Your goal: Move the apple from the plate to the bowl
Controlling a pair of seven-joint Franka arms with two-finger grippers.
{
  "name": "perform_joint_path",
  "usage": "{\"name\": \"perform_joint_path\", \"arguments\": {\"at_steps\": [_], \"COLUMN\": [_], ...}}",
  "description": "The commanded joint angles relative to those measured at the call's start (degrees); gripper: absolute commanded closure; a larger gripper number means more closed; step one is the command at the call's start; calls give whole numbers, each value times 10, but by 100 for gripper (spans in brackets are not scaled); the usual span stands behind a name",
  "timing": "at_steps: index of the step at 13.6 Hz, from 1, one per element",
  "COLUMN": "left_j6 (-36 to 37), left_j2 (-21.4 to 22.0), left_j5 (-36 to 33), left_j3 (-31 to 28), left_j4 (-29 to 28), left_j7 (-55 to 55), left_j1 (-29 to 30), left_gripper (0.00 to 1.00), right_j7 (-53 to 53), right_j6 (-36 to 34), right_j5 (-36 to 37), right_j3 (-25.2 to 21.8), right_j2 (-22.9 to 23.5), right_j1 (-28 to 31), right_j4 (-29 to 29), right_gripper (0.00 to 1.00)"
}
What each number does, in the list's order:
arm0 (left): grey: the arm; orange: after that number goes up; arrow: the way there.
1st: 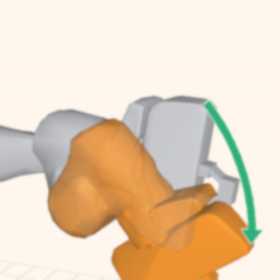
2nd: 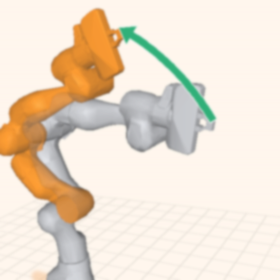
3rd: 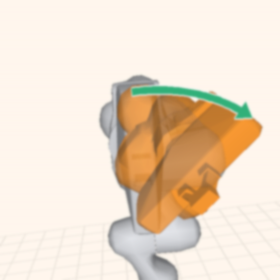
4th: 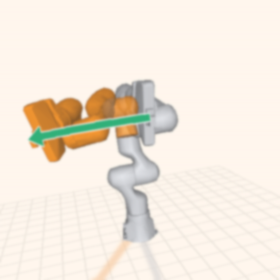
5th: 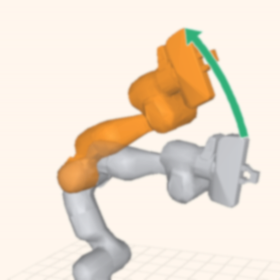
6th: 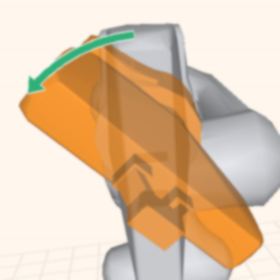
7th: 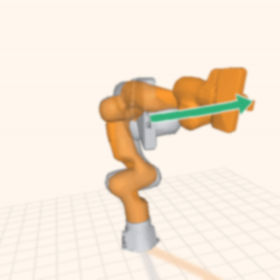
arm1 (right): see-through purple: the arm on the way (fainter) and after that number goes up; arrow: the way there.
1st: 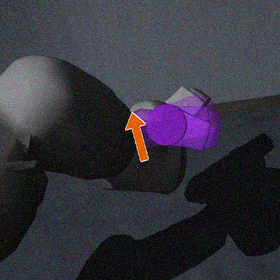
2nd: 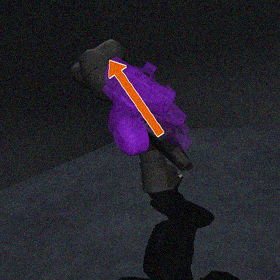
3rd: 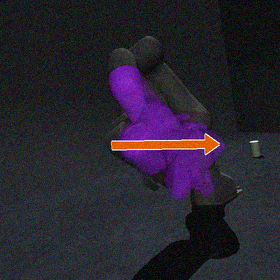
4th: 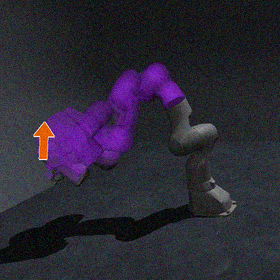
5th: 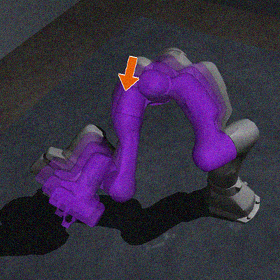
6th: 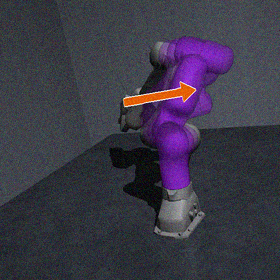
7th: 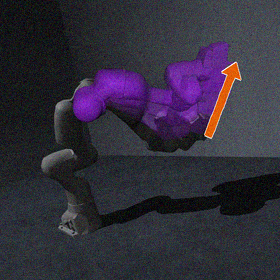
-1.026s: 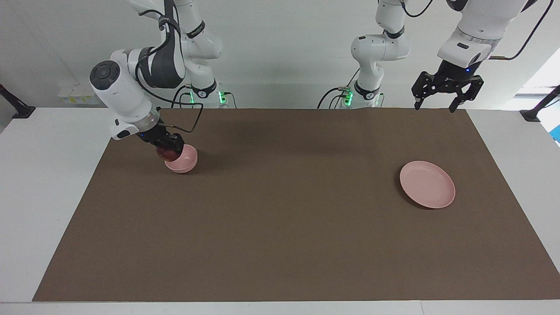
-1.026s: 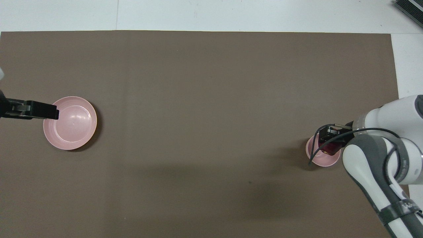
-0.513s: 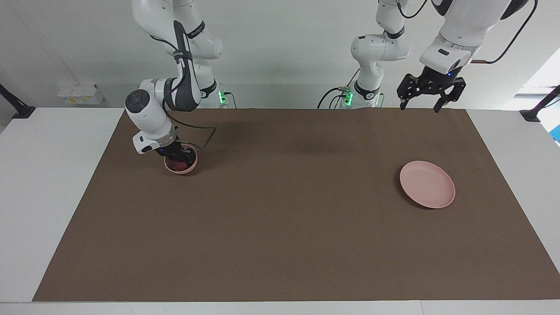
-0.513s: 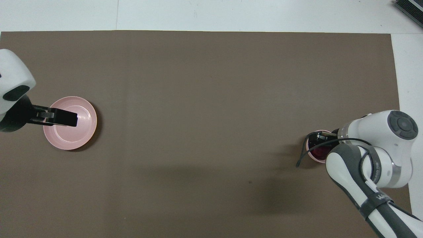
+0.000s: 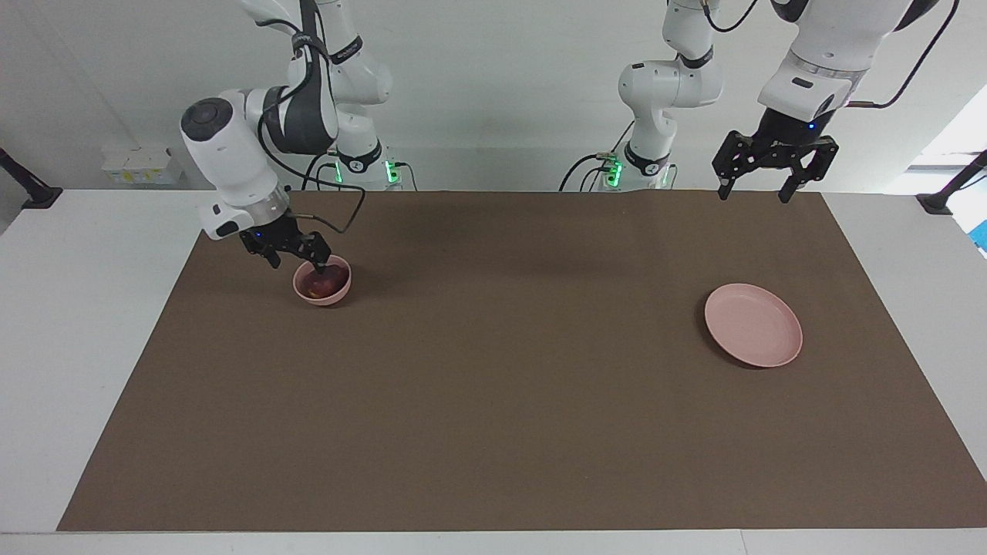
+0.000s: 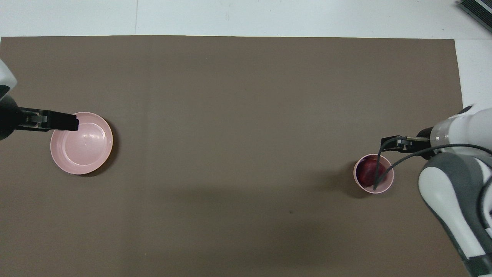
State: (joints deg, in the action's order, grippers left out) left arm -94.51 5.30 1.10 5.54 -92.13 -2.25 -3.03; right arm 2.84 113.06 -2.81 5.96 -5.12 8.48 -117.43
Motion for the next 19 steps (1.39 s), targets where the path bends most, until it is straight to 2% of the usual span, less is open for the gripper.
{"name": "perform_joint_path", "arguments": {"at_steps": [1, 5, 9, 11, 14, 16, 19], "left_j6": [0, 12, 61, 64, 63, 63, 62], "left_j2": [0, 4, 4, 7, 8, 7, 7], "left_j5": [5, 4, 4, 4, 4, 4, 4], "left_j3": [2, 2, 1, 1, 1, 1, 2], "left_j4": [12, 11, 20, 15, 15, 15, 14], "left_j7": [-1, 0, 7, 6, 0, 0, 0], "left_j1": [21, 21, 20, 21, 21, 21, 21], "left_gripper": [0, 0, 0, 0, 0, 0, 0], "right_j7": [-42, 20, 23, 14, 3, 6, 4], "right_j6": [-86, -177, -202, -236, -296, -273, -275], "right_j5": [40, 50, 50, 50, 46, 38, 38], "right_j3": [2, 6, 11, 12, 11, 11, 10], "right_j2": [15, 22, 27, 33, 70, 66, 54], "right_j1": [14, 8, -30, -30, -29, -28, -28], "right_j4": [110, 220, 249, 280, 352, 340, 319], "right_gripper": [0, 0, 0, 0, 0, 0, 0]}}
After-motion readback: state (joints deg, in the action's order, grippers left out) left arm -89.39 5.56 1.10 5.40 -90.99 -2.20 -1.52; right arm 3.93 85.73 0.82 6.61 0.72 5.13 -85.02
